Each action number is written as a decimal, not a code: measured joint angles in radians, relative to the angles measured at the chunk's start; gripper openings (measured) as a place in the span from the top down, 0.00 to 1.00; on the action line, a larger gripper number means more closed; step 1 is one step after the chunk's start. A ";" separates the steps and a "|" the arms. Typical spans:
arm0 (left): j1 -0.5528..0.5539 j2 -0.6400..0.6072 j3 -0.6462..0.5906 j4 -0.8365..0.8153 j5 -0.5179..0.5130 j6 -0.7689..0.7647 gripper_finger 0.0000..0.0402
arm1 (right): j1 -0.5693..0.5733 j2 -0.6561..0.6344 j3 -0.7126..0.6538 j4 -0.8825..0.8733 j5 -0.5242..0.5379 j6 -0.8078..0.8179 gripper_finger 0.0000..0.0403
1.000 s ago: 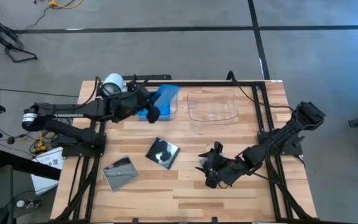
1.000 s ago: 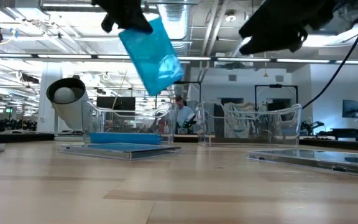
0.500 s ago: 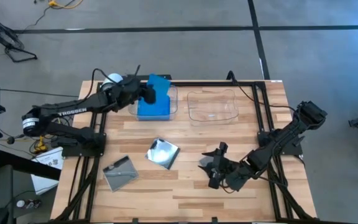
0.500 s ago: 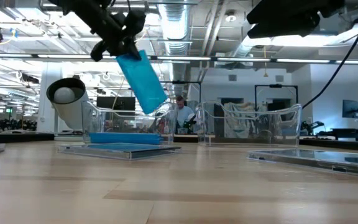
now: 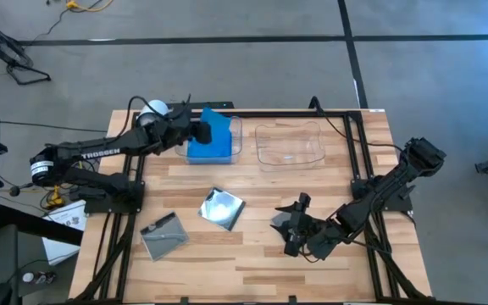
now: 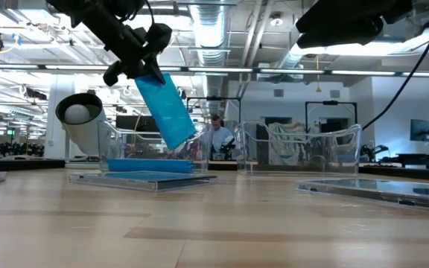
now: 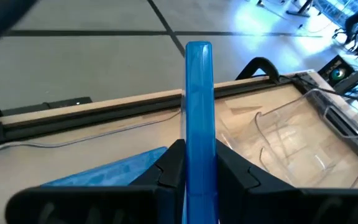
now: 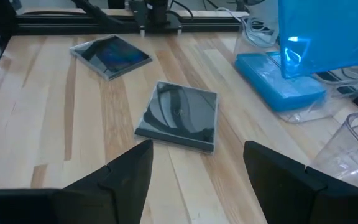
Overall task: Pick & place jewel cases by type
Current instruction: Put the blue cd case into the left transparent bin, then put the right black cd case into the right transparent bin
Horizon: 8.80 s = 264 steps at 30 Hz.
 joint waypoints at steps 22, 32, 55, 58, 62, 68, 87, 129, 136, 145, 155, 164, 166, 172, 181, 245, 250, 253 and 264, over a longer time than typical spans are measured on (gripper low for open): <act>0.000 0.129 -0.006 0.054 0.016 -0.082 0.88 | 0.002 0.001 0.000 -0.009 -0.004 0.010 0.39; 0.030 0.163 -0.006 0.063 0.064 -0.082 0.85 | 0.002 0.002 0.000 -0.030 -0.004 0.027 0.39; 0.029 0.164 -0.003 -0.110 -0.049 0.065 0.56 | 0.001 0.002 0.000 -0.031 -0.005 0.047 0.39; 0.029 0.162 -0.002 -0.111 -0.053 0.088 0.56 | 0.001 0.002 0.000 -0.031 -0.005 0.046 0.39; 0.028 0.140 -0.002 -0.113 -0.038 0.133 0.55 | 0.001 0.001 0.000 -0.034 -0.005 0.046 0.39; -0.038 0.052 -0.001 -0.115 0.044 0.329 0.55 | 0.001 0.002 0.000 -0.060 -0.005 0.059 0.39; -0.786 0.026 -0.009 -0.310 -0.035 0.321 0.55 | -0.088 0.108 0.000 -0.113 -0.219 0.130 0.39; -0.785 0.808 0.285 0.378 0.107 0.363 0.55 | 0.097 0.068 -0.158 -0.664 -0.584 0.992 0.59; -0.780 0.933 0.411 0.247 0.202 0.331 0.55 | 0.100 0.074 -0.141 -0.529 -0.623 0.951 0.64; -0.780 1.034 0.558 0.153 0.186 0.331 0.55 | 0.094 0.115 -0.127 -0.210 -0.625 0.815 0.68; -0.775 1.030 0.621 -0.077 0.087 0.339 0.55 | 0.093 0.173 -0.081 -0.138 -0.617 0.647 0.70; -0.772 1.034 0.650 -0.084 0.174 0.414 0.55 | 0.092 0.171 -0.078 -0.214 -0.548 0.642 0.70; -0.771 1.034 0.650 -0.081 0.199 0.415 0.55 | 0.084 0.169 -0.077 -0.242 -0.529 0.628 0.70; -0.772 1.034 0.648 -0.061 0.260 0.417 0.55 | 0.038 0.164 -0.074 -0.309 -0.487 0.572 0.70; -0.789 0.998 0.648 -0.180 0.155 0.414 0.55 | 0.024 0.147 -0.076 -0.459 -0.410 0.684 0.70; -0.614 1.010 0.648 -0.260 0.249 0.790 0.99 | 0.077 0.299 -0.024 -0.307 -0.394 0.851 1.00; -0.630 1.010 0.648 -0.267 0.253 0.774 0.99 | 0.054 0.298 -0.025 -0.311 -0.401 0.826 0.99; -0.642 1.010 0.647 -0.274 0.256 0.763 0.99 | 0.048 0.298 -0.025 -0.313 -0.401 0.805 1.00; -0.695 1.009 0.646 -0.304 0.255 0.711 0.99 | 0.020 0.296 -0.023 -0.363 -0.396 0.775 1.00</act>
